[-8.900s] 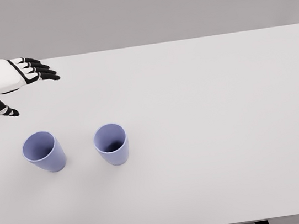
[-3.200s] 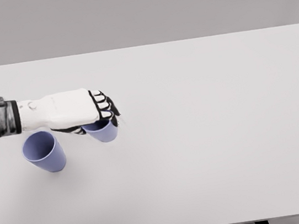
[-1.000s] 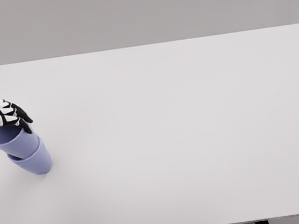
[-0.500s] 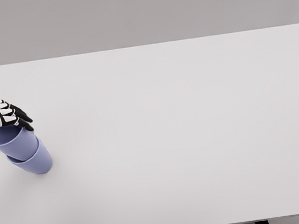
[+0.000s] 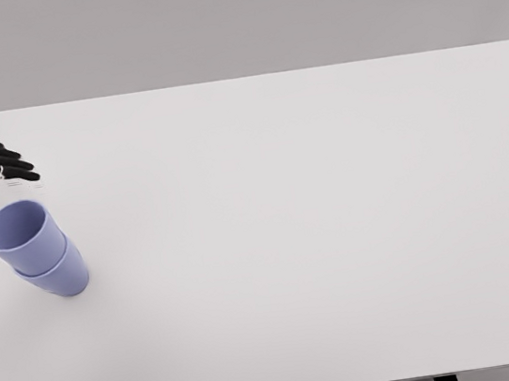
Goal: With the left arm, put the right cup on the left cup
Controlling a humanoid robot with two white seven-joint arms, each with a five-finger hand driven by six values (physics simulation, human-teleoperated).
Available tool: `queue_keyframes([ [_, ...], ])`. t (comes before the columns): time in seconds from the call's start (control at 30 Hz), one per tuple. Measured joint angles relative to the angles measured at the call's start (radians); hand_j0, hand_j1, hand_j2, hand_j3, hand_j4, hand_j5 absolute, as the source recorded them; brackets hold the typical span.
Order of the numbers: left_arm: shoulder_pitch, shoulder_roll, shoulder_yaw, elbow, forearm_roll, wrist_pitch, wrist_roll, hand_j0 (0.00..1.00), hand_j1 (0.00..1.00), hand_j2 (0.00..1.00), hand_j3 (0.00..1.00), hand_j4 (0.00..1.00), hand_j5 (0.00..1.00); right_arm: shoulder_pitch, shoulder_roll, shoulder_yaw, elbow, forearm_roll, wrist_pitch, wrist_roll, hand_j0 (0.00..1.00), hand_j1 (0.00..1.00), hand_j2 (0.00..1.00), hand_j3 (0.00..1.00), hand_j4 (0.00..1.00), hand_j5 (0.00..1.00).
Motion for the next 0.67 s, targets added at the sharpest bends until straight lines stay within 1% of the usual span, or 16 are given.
queue_keyframes([
  [0.07, -0.012, -0.013, 0.022, 0.027, 0.0, 0.0, 0.0, 1.0, 1.0, 1.0, 1.0, 1.0, 1.0, 0.0, 0.0, 0.0, 0.0, 0.0, 0.0, 0.0, 1.0, 1.0, 1.0, 1.0, 1.0, 1.0],
  [0.13, -0.045, -0.037, 0.041, 0.067, 0.0, 0.0, 0.0, 1.0, 1.0, 1.0, 1.0, 1.0, 1.0, 0.0, 0.0, 0.0, 0.0, 0.0, 0.0, 0.0, 1.0, 1.0, 1.0, 1.0, 1.0, 1.0],
  [0.23, -0.048, -0.087, 0.054, 0.101, -0.006, 0.0, 0.0, 1.0, 1.0, 1.0, 1.0, 1.0, 1.0, -0.002, 0.0, 0.0, 0.0, 0.0, 0.0, 0.0, 1.0, 1.0, 1.0, 1.0, 1.0, 1.0],
  [0.4, -0.048, -0.176, 0.059, 0.117, -0.009, -0.001, 0.0, 1.0, 1.0, 1.0, 1.0, 1.0, 1.0, 0.0, 0.0, 0.0, 0.0, 0.0, 0.0, 0.0, 1.0, 1.0, 1.0, 1.0, 1.0, 1.0],
  [0.47, -0.069, -0.2, 0.061, 0.118, -0.009, 0.0, 0.0, 1.0, 1.0, 1.0, 1.0, 1.0, 1.0, 0.0, 0.0, 0.0, 0.0, 0.0, 0.0, 0.0, 1.0, 1.0, 1.0, 1.0, 1.0, 1.0],
  [0.67, -0.081, -0.228, 0.063, 0.119, -0.011, -0.001, 0.0, 1.0, 1.0, 1.0, 1.0, 1.0, 1.0, 0.0, 0.0, 0.0, 0.0, 0.0, 0.0, 0.0, 1.0, 1.0, 1.0, 1.0, 1.0, 1.0],
])
